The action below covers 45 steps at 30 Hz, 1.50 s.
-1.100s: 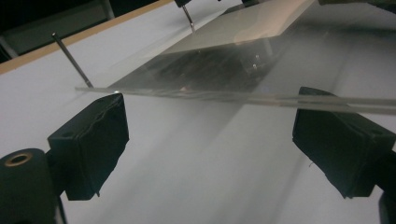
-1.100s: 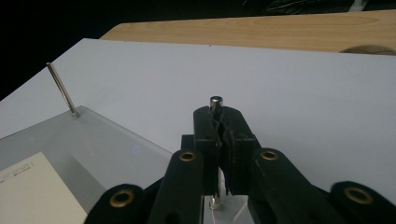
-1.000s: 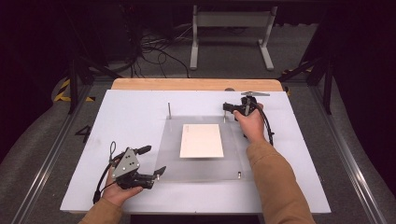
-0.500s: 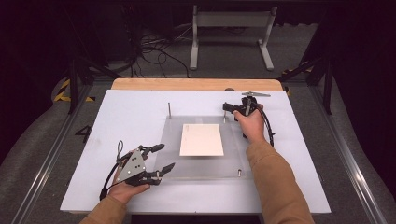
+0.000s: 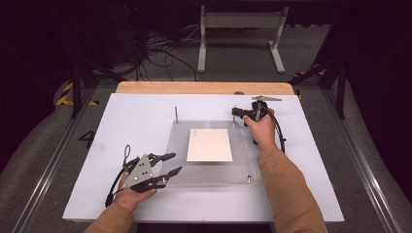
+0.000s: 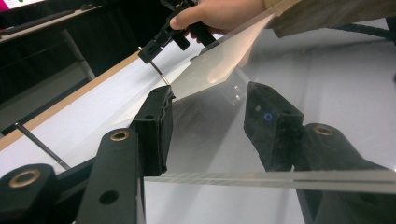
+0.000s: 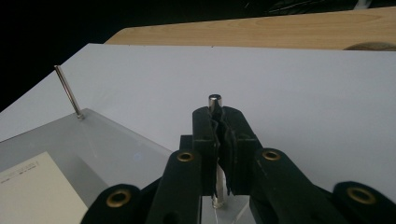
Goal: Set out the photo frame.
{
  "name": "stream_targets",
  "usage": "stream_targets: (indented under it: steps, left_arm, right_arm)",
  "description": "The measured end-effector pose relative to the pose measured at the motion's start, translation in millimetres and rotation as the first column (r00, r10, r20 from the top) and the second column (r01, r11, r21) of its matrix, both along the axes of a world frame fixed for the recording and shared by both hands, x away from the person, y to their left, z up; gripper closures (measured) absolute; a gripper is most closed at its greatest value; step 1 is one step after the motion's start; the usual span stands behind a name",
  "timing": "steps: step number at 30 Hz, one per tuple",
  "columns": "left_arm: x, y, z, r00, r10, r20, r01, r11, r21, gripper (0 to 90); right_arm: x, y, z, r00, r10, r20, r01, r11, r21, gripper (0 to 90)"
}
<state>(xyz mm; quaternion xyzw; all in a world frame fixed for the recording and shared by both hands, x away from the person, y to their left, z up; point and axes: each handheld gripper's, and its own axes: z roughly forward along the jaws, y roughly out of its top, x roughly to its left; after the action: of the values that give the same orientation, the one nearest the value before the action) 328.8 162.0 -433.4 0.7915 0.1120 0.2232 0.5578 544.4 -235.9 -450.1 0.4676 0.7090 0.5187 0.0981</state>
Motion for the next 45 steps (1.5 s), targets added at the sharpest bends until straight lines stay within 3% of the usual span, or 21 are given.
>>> stream_targets:
  steps: [3,7,9,18,24,29,30,35,38,42,45]
  left_arm:
    - [0.1,-0.1,0.1,1.0,-0.001,-0.004,0.001,1.0,0.001,51.1]
    - [1.1,-0.3,2.0,0.9999,-0.003,-0.014,0.003,1.0,-0.003,51.1]
    - [1.9,-0.8,3.4,0.9999,-0.005,-0.014,0.005,1.0,-0.003,51.2]
    - [3.0,-2.3,6.7,0.9995,-0.006,-0.031,0.006,0.9999,-0.01,51.4]
    - [4.3,-2.1,8.8,0.9995,-0.006,-0.032,0.006,1.0,-0.007,51.3]
    - [4.3,-2.4,10.2,0.9991,-0.001,-0.042,0.001,1.0,-0.009,51.2]
    - [4.3,-2.5,10.4,0.9991,0.0,-0.044,0.0,1.0,-0.01,51.2]
    - [5.0,-2.6,12.0,0.9989,0.001,-0.048,-0.001,1.0,-0.008,51.2]
    - [5.3,-2.5,12.9,0.9986,-0.001,-0.053,0.001,1.0,-0.008,51.2]
    - [5.7,-2.7,14.1,0.9984,0.002,-0.056,-0.002,1.0,-0.01,51.2]
    - [6.1,-2.5,15.1,0.9984,0.003,-0.057,-0.003,1.0,-0.008,51.2]
  right_arm:
    - [-0.1,-3.0,-0.2,0.9996,-0.003,-0.028,0.003,1.0,0.024,77.1]
    - [-4.8,-4.3,3.9,0.9995,-0.014,-0.03,0.014,1.0,-0.027,66.2]
    - [-8.5,-4.2,7.3,0.9991,-0.03,-0.03,0.029,0.999,-0.023,56.6]
    - [-36.1,-6.2,28.7,0.9991,0.011,0.041,-0.008,0.996,-0.085,42.5]
    - [-63.9,-14.6,43.9,0.9912,0.065,0.115,-0.056,0.995,-0.08,36.5]
    - [-96.7,-24.2,54.5,0.9728,0.132,0.19,-0.117,0.989,-0.088,35.9]
    - [-96.7,-24.2,54.5,0.9728,0.132,0.19,-0.117,0.989,-0.088,35.9]
    - [-124.9,-34.0,65.3,0.9458,0.175,0.273,-0.15,0.983,-0.108,32.0]
    - [-140.2,-38.0,71.4,0.9362,0.198,0.29,-0.167,0.978,-0.128,29.5]
    - [-157.4,-42.6,73.8,0.9209,0.246,0.302,-0.225,0.969,-0.104,27.5]
    - [-168.8,-46.0,73.3,0.9121,0.268,0.31,-0.242,0.963,-0.121,26.8]
